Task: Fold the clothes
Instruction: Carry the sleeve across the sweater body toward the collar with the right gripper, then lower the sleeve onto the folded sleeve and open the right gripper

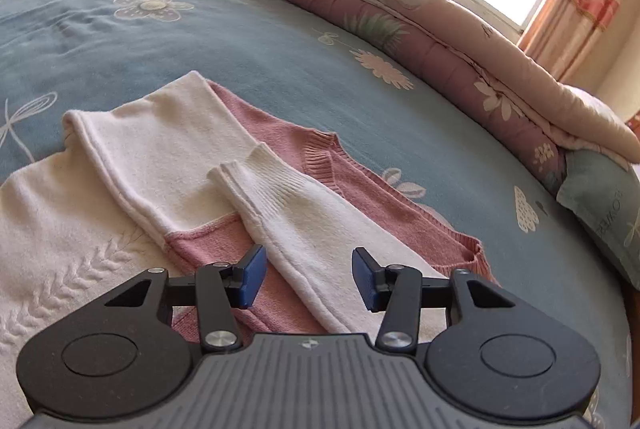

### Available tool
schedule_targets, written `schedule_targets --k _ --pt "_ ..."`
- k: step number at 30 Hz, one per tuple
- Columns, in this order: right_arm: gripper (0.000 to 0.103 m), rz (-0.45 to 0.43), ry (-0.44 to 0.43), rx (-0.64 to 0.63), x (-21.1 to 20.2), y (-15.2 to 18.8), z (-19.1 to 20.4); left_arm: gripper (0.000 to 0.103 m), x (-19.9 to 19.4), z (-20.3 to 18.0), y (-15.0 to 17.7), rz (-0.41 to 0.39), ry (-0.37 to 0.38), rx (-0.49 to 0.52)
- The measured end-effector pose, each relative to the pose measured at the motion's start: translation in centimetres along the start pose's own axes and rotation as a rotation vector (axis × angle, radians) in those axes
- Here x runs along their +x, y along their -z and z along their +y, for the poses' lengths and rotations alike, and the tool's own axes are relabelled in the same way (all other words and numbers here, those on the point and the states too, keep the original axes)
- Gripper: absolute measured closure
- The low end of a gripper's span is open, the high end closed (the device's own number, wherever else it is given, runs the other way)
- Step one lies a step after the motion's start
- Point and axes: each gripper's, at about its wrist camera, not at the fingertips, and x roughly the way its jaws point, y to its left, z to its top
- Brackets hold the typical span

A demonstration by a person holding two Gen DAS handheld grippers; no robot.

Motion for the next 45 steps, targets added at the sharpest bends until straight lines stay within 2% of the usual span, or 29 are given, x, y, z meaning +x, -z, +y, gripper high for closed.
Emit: schedule_targets --k 2,7,12,17,20,21,23,24,25,27,30,33,34,38,40,43,45 --pt "0.057 0.025 0.026 -0.091 1.1 -0.3 1.5 0.001 0.0 0.0 0.0 0.0 -0.001 0.002" --pt "0.085 0.069 0.12 -0.264 3.4 -0.7 4.1 0.001 -0.1 0.0 0.2 -0.001 -0.001 0.005" --pt "0.087 0.033 0.145 -0.298 2.1 -0.7 4.9 0.001 0.0 -0.1 0.2 -0.001 -0.004 0.01" --pt "0.087 0.007 0.08 -0.254 0.6 0.1 4.6 0.001 0.1 -0.3 0.2 0.001 -0.017 0.019" --pt "0.081 0.016 0.071 -0.237 0.5 0.6 4.5 0.001 0.2 -0.3 0.1 0.001 -0.023 0.024" --pt "0.076 0.012 0.079 -0.229 0.1 0.8 4.3 0.001 0.2 -0.3 0.1 0.001 -0.024 0.023" --pt "0.061 -0.008 0.093 -0.209 -1.2 1.2 3.7 0.001 0.2 -0.3 0.1 0.002 -0.027 0.025" --pt "0.047 -0.017 0.105 -0.198 -2.1 1.6 3.1 0.001 0.1 -0.3 0.1 0.0 -0.025 0.022" --pt "0.042 -0.025 0.118 -0.186 -3.0 2.1 2.4 0.001 0.1 -0.3 0.0 -0.001 -0.024 0.02" --pt "0.042 -0.002 0.157 -0.136 -4.7 3.9 0.3 0.001 -0.3 -0.2 -0.2 -0.022 -0.023 0.014" --pt "0.043 0.038 0.191 0.039 -6.1 6.9 -4.6 0.001 -1.2 -0.1 -0.7 -0.075 -0.006 -0.012" --pt "0.058 0.062 0.161 0.274 -5.9 10.3 -9.2 0.001 -1.6 0.2 -1.3 -0.113 0.036 -0.057" --pt "0.059 0.069 0.152 0.347 -5.8 11.4 -10.6 0.001 -1.5 0.2 -1.5 -0.117 0.05 -0.068" --pt "0.058 0.086 0.169 0.447 -4.2 15.9 -12.9 0.001 -0.2 -0.6 -1.8 -0.087 0.043 -0.064" --pt "0.058 0.081 0.186 0.515 -4.8 17.0 -14.2 0.001 0.1 -0.8 -1.8 -0.076 0.041 -0.056" --pt "0.057 0.09 0.232 0.521 -6.2 18.0 -15.1 0.001 0.6 -1.1 -1.8 -0.062 0.043 -0.05" --pt "0.057 0.064 0.236 0.569 -7.4 18.5 -15.9 0.001 0.8 -1.3 -1.8 -0.062 0.043 -0.047"
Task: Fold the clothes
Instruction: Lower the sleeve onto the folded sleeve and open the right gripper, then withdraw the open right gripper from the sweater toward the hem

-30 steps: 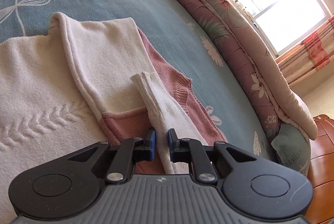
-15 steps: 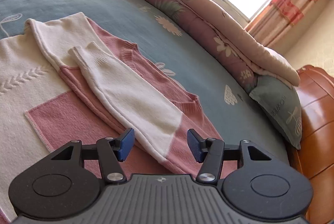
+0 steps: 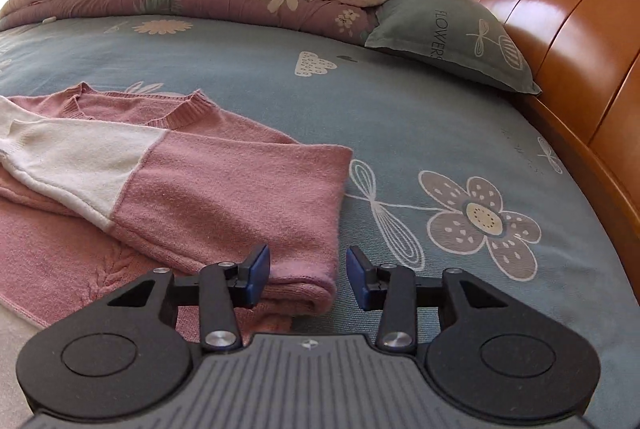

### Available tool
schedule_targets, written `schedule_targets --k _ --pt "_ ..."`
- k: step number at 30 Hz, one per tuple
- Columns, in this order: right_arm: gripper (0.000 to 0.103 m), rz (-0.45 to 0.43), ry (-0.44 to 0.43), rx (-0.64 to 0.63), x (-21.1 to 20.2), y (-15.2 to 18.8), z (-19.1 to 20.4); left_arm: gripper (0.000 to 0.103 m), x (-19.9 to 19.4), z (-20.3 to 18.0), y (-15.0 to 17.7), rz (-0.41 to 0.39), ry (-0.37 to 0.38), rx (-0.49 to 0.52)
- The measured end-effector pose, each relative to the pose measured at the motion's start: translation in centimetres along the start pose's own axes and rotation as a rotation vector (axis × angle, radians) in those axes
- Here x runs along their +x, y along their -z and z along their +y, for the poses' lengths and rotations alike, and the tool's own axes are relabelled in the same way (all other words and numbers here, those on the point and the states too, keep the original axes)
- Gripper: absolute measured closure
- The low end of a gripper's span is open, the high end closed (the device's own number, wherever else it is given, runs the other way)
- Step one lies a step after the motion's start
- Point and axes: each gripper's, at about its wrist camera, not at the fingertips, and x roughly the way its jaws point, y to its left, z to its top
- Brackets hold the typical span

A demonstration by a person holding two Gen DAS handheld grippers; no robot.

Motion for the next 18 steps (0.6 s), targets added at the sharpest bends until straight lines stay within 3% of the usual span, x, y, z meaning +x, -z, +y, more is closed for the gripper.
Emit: schedule_targets --k 5,8,13,16,18 --pt "0.057 0.001 -0.052 0.173 -0.3 0.4 -2.3 0.001 0.3 -0.2 0.0 0.008 -0.002 0.003" --pt "0.057 -0.014 -0.04 0.232 0.4 0.4 -2.5 0.001 0.4 -0.3 0.1 0.01 -0.002 0.008" --pt "0.054 0.034 0.052 0.168 3.3 0.0 -1.4 0.001 0.6 -0.4 0.1 0.014 -0.007 0.01" --pt "0.053 -0.038 0.066 0.165 1.8 -1.0 -1.1 0.001 0.6 -0.2 0.1 0.011 -0.012 0.003" --pt "0.052 -0.081 0.001 0.166 0.9 -1.7 -0.6 0.001 0.7 -0.1 0.1 0.012 -0.017 -0.002"
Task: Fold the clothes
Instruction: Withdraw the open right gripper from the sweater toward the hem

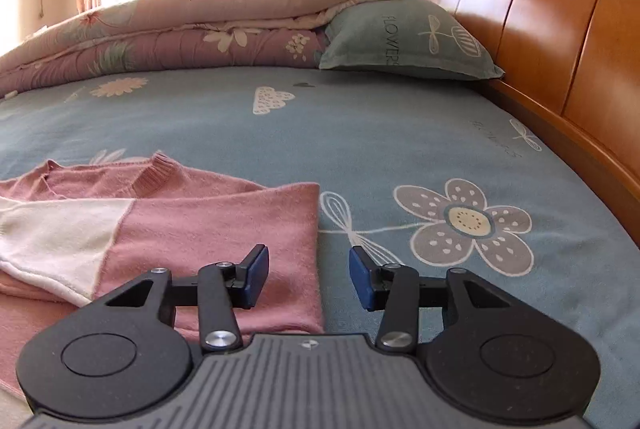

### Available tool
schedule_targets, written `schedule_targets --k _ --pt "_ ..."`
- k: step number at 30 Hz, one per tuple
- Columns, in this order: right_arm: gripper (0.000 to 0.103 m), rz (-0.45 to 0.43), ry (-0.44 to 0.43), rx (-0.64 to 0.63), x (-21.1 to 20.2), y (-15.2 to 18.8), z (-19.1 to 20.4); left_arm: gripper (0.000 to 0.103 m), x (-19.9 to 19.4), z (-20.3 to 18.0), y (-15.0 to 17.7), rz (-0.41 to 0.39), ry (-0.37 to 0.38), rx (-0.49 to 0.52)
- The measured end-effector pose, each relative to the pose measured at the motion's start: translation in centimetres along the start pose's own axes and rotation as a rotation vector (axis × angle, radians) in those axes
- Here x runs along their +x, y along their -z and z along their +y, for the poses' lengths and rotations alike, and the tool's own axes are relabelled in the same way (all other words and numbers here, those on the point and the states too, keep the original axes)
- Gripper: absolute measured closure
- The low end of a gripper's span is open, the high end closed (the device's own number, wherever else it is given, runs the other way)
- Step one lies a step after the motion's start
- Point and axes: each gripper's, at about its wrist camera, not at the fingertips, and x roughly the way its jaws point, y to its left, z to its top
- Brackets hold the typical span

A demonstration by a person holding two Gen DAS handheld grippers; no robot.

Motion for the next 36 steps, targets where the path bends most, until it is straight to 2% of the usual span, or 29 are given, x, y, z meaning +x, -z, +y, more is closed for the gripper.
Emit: schedule_targets --k 3,5,8,11,13,16,18,19,21,23,29,33,36 --pt "0.05 0.047 -0.07 -0.05 1.2 -0.4 1.9 0.001 0.1 0.0 0.0 0.0 0.0 0.001" --pt "0.049 0.113 -0.051 -0.085 3.2 0.5 2.4 0.001 0.1 0.1 0.0 0.0 -0.002 -0.004" --pt "0.047 0.094 -0.058 -0.032 2.9 1.0 1.6 0.001 0.2 0.3 0.1 0.0 -0.002 0.005" --pt "0.044 0.051 -0.045 -0.073 1.7 0.2 2.2 0.001 0.3 0.4 0.1 -0.003 -0.005 -0.002" --pt "0.038 0.028 -0.06 -0.073 2.0 -0.8 2.6 0.001 0.4 0.2 0.0 -0.004 -0.009 0.003" --pt "0.035 0.044 -0.083 -0.07 4.3 -2.4 3.3 0.001 0.6 0.2 0.0 -0.003 -0.015 0.009" --pt "0.034 0.094 -0.063 -0.073 6.7 -2.5 3.6 0.001 0.6 0.1 0.0 -0.002 -0.017 0.014" --pt "0.031 0.118 -0.06 -0.065 7.8 -2.3 3.4 0.001 0.7 0.1 0.0 -0.001 -0.018 0.018" --pt "0.025 0.1 -0.084 -0.045 8.4 -2.1 2.7 0.001 0.7 0.3 -0.1 -0.003 -0.018 0.008" --pt "0.025 0.116 -0.082 -0.028 8.2 -2.7 2.6 0.001 0.7 0.3 -0.1 -0.003 -0.018 0.012" --pt "0.025 0.084 -0.148 -0.088 7.1 -4.7 6.7 0.001 0.4 0.3 0.1 -0.003 -0.018 0.006" --pt "0.025 0.129 -0.052 -0.143 10.4 -6.1 9.5 0.001 0.4 0.3 0.1 -0.001 -0.019 0.01" --pt "0.025 0.153 -0.017 -0.109 13.0 -6.8 10.0 0.001 0.4 0.3 0.1 0.002 -0.02 0.012"
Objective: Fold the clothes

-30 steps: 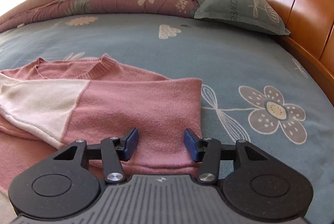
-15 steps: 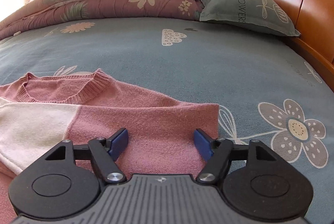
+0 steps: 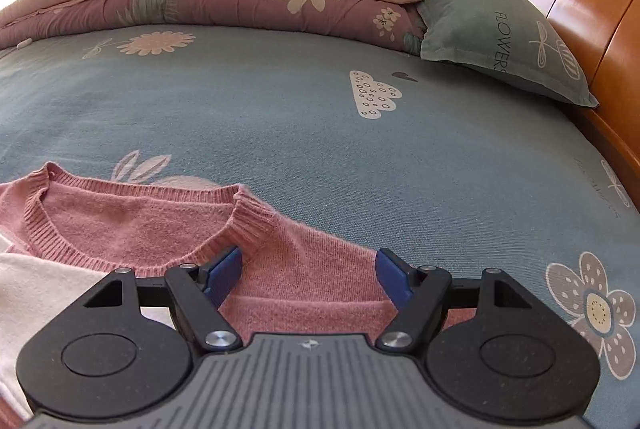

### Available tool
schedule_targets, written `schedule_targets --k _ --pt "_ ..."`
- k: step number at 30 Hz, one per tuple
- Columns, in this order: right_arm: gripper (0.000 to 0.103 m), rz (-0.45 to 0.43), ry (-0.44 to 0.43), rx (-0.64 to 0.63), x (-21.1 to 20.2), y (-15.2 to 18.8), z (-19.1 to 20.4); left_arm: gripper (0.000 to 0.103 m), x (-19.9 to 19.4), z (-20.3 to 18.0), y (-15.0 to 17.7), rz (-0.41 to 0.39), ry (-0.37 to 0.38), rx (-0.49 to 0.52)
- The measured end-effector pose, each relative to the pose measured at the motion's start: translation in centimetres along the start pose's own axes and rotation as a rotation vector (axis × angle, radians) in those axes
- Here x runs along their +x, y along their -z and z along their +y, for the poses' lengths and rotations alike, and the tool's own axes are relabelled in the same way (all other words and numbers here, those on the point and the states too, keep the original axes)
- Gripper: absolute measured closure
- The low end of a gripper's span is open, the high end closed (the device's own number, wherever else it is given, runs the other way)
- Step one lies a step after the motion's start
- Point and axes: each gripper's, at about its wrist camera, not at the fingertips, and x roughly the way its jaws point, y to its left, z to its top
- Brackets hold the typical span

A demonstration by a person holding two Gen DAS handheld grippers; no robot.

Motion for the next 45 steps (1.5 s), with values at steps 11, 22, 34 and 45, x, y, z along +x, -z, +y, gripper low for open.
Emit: schedule_targets --k 11,22,34,45 --pt "0.014 -0.03 -0.034 0.033 -2.3 -1.5 -0.9 0.001 0.0 -0.1 -0.1 0.005 -0.008 0.013" --pt "0.002 0.01 -0.178 -0.096 -20.3 9.1 -1.4 0.001 -2.2 -0.9 0.0 -0.049 0.005 0.022" --pt "0.0 0.111 -0.195 -0.049 -24.1 23.8 3.7 0.001 -2.5 -2.4 1.6 -0.05 0.013 0.069" --pt "0.0 -0.019 -0.141 0.017 -26.8 28.1 3.1 0.001 -1.7 -2.9 3.2 -0.023 0.008 0.118"
